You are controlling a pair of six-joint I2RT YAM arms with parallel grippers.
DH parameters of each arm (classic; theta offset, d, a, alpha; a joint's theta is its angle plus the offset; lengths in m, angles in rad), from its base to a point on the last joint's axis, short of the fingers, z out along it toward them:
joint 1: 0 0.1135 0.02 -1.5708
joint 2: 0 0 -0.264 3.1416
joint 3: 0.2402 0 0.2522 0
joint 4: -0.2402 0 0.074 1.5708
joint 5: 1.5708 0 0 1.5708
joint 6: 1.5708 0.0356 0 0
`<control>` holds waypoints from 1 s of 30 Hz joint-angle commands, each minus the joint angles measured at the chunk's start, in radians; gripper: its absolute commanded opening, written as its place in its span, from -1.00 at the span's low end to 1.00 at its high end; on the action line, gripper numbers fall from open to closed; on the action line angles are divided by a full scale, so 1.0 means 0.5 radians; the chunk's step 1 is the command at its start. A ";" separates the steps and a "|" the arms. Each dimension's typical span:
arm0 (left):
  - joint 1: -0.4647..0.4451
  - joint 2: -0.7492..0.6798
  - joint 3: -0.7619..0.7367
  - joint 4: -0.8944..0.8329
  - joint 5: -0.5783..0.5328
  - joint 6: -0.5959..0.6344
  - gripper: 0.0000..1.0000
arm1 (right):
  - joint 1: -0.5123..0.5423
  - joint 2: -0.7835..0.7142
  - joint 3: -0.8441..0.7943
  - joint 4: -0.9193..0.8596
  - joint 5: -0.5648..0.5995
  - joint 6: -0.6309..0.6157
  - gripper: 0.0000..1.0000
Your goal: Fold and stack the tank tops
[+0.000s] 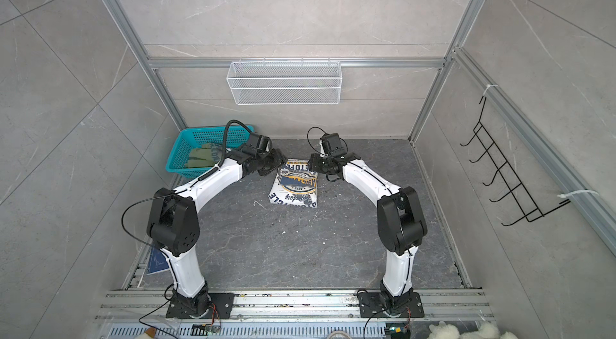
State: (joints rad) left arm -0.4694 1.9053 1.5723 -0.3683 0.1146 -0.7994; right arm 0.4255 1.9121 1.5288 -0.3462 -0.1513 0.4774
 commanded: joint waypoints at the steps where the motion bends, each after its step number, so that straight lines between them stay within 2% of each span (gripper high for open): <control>1: -0.003 0.215 0.126 0.094 0.123 0.059 0.29 | 0.015 0.198 0.109 -0.028 -0.033 -0.034 0.10; 7: 0.013 0.509 0.392 0.052 0.062 0.111 0.24 | 0.013 0.493 0.378 -0.093 -0.042 -0.059 0.06; 12: 0.030 0.687 0.506 0.078 -0.078 0.116 0.22 | 0.008 0.719 0.641 -0.205 0.009 -0.066 -0.09; 15: 0.064 0.830 0.662 -0.032 -0.160 0.134 0.22 | 0.007 0.845 0.821 -0.306 0.072 -0.069 -0.15; 19: 0.103 0.995 0.872 -0.266 -0.268 0.141 0.26 | -0.006 1.044 1.137 -0.561 0.231 -0.048 -0.05; 25: 0.118 0.909 0.950 -0.351 -0.197 0.193 0.33 | -0.019 1.267 1.696 -0.960 0.258 -0.133 0.00; 28: 0.120 0.752 0.953 -0.431 -0.192 0.235 0.38 | -0.019 1.162 1.731 -1.032 0.266 -0.180 0.09; 30: 0.120 0.635 0.919 -0.502 -0.199 0.280 0.41 | -0.020 1.001 1.599 -1.007 0.261 -0.208 0.18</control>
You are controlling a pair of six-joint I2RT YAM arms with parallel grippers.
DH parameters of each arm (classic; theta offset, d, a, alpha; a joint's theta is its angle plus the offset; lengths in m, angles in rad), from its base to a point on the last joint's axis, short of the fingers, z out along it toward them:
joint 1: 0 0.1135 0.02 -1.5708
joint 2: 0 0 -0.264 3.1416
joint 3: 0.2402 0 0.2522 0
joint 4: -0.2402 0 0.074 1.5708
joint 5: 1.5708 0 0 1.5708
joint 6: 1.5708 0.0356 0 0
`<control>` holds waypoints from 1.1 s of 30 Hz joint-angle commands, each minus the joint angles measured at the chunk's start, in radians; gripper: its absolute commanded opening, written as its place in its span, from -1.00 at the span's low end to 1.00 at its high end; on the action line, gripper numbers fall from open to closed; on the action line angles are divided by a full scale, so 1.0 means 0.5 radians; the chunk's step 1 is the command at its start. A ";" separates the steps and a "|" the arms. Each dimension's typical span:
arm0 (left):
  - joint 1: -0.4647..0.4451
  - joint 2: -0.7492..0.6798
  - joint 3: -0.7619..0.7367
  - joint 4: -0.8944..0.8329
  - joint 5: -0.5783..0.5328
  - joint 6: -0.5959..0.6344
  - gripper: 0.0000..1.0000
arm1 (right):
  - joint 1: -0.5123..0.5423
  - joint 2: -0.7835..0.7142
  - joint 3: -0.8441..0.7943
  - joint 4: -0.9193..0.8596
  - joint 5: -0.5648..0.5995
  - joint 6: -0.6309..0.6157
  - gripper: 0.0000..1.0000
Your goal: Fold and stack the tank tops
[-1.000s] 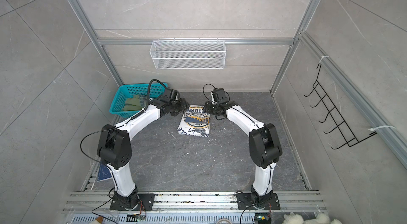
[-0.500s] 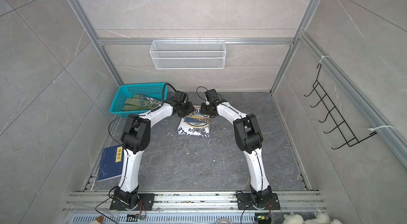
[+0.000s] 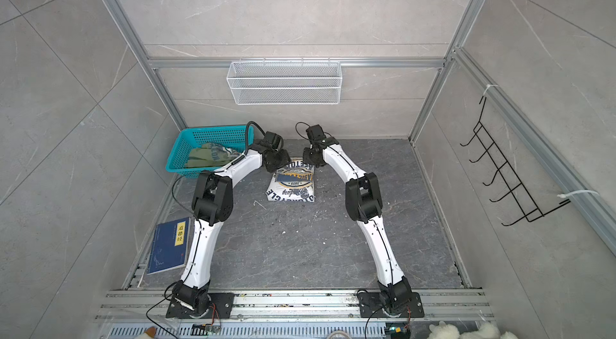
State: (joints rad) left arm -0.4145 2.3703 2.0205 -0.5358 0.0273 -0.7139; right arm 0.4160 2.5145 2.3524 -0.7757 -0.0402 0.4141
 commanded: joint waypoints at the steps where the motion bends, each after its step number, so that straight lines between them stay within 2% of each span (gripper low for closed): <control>1: 0.010 -0.354 -0.015 -0.193 -0.043 0.121 0.42 | 0.001 -0.290 -0.145 -0.114 0.031 -0.085 0.22; 5: 0.010 -0.592 -0.321 -0.197 -0.081 0.160 0.58 | -0.001 -0.715 -0.746 0.158 -0.079 -0.055 0.38; 9: 0.020 -0.733 -0.624 -0.105 0.005 0.175 0.67 | 0.005 -1.079 -1.292 0.389 -0.137 0.060 0.45; 14: 0.027 -0.780 -0.825 -0.035 0.078 0.184 0.68 | 0.146 -1.318 -1.650 0.506 -0.083 0.105 0.48; 16: 0.029 -0.777 -0.903 0.034 0.107 0.171 0.68 | 0.246 -1.310 -1.658 0.488 -0.058 0.104 0.48; 20: 0.043 -0.789 -1.088 0.228 0.192 0.116 0.61 | 0.467 -1.189 -1.524 0.363 0.190 0.116 0.48; 23: 0.044 -0.778 -1.138 0.292 0.236 0.109 0.56 | 0.550 -1.083 -1.441 0.362 0.250 0.139 0.49; 28: 0.043 -0.684 -1.116 0.383 0.345 0.106 0.50 | 0.563 -0.852 -1.226 0.270 0.306 0.120 0.49; 31: 0.044 -0.612 -1.074 0.396 0.413 0.056 0.34 | 0.517 -0.754 -1.147 0.196 0.386 0.123 0.49; 33: 0.038 -0.576 -1.049 0.401 0.430 0.029 0.31 | 0.474 -0.732 -1.165 0.214 0.354 0.121 0.49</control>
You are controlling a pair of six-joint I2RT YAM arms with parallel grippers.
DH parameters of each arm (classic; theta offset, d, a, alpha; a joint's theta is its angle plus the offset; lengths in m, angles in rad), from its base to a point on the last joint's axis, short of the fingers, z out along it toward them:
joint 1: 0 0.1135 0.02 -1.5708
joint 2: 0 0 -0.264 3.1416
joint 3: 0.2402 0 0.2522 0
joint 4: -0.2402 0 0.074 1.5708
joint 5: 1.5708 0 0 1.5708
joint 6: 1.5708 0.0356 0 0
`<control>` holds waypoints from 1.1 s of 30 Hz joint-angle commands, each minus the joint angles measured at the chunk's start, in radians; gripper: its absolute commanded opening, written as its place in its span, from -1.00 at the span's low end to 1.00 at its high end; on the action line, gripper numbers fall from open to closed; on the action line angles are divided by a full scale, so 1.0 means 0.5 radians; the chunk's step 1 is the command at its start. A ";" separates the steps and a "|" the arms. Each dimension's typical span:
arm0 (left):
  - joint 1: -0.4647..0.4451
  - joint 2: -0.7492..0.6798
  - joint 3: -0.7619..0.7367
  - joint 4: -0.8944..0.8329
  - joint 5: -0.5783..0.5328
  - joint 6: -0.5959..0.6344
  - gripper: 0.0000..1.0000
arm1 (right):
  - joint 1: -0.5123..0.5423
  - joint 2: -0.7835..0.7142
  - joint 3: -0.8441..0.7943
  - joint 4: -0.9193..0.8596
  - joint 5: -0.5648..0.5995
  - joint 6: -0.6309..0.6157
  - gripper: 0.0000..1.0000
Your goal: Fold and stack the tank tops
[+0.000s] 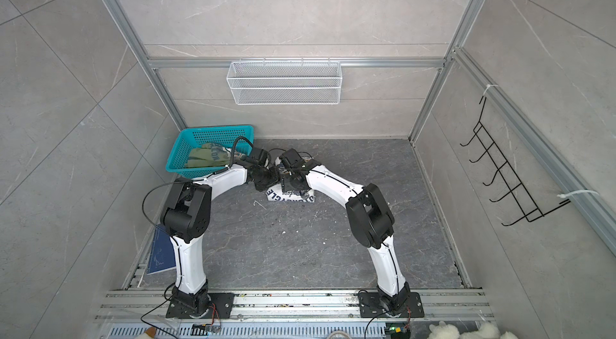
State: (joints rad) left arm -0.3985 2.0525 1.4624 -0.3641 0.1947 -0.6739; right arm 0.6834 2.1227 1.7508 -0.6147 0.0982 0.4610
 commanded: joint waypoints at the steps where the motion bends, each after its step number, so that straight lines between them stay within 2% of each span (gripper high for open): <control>1: -0.004 0.074 0.077 0.060 0.103 -0.063 0.31 | -0.077 0.060 0.029 -0.092 0.049 0.019 0.49; 9: -0.122 0.187 0.219 0.055 0.114 -0.109 0.30 | -0.248 0.002 -0.134 -0.055 0.025 -0.019 0.46; 21: -0.509 0.526 0.836 0.030 0.083 -0.362 0.28 | -0.743 -0.531 -0.660 0.039 0.036 -0.075 0.47; 26: -0.649 0.658 1.096 0.007 0.120 -0.438 0.29 | -0.789 -0.767 -0.786 0.015 0.069 -0.085 0.49; 29: -0.647 0.542 1.019 -0.012 0.085 -0.399 0.31 | -0.757 -0.807 -0.845 0.074 -0.093 -0.058 0.49; 33: -0.532 0.176 0.630 0.010 -0.036 -0.346 0.34 | -0.674 -0.713 -0.822 0.081 -0.057 -0.061 0.51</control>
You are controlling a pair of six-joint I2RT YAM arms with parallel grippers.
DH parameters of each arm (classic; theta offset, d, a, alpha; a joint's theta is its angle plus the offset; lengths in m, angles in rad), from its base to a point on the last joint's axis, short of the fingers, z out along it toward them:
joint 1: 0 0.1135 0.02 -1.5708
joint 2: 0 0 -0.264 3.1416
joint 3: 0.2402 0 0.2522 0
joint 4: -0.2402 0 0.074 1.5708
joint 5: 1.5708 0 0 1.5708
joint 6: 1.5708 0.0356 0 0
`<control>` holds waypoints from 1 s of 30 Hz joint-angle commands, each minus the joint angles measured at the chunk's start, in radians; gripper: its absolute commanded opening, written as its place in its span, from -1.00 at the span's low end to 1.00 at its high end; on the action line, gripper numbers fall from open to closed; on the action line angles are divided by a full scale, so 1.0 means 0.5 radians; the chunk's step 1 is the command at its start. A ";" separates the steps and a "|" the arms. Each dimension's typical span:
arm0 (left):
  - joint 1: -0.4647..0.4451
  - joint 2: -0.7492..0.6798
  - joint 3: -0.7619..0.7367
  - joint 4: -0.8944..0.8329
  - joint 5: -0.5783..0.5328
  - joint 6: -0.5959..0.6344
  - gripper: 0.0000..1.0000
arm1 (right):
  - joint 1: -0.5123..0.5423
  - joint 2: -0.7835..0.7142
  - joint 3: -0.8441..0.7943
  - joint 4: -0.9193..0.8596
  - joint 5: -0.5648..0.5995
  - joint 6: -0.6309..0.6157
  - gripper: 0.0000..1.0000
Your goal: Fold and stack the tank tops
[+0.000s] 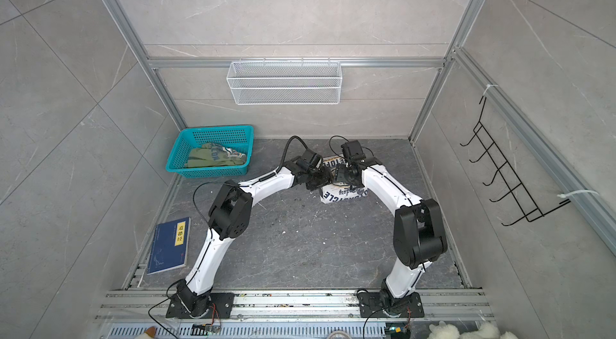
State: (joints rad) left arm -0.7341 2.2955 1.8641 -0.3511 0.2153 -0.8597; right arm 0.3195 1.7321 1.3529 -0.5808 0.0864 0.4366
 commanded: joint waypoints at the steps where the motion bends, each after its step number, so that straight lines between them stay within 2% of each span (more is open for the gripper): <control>1: 0.184 -0.394 -0.302 0.005 -0.096 0.028 0.34 | 0.067 0.098 -0.005 0.011 -0.031 -0.021 0.52; 6: 0.367 -1.027 -1.010 0.070 -0.395 0.129 0.37 | 0.220 0.309 0.253 -0.087 0.125 -0.155 0.67; 9: 0.433 -1.332 -1.293 0.112 -0.469 0.183 0.39 | 0.317 0.477 0.455 -0.177 0.267 -0.252 0.77; 14: 0.439 -1.682 -1.651 0.272 -0.517 0.244 0.45 | 0.404 0.847 0.871 -0.423 0.550 -0.365 0.92; 22: 0.439 -1.875 -1.885 0.320 -0.599 0.268 0.48 | 0.417 1.193 1.219 -0.598 0.768 -0.514 0.95; 26: 0.442 -1.865 -1.876 0.320 -0.602 0.281 0.49 | 0.390 1.359 1.429 -0.729 0.819 -0.552 0.88; 30: 0.441 -1.850 -1.850 0.288 -0.602 0.298 0.49 | 0.285 1.420 1.481 -0.738 0.782 -0.574 0.77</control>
State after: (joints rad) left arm -0.5163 1.3937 0.9119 -0.2276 -0.0658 -0.7425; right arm 0.5083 2.4161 2.0605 -0.8917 0.4473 0.1734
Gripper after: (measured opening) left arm 0.743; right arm 0.892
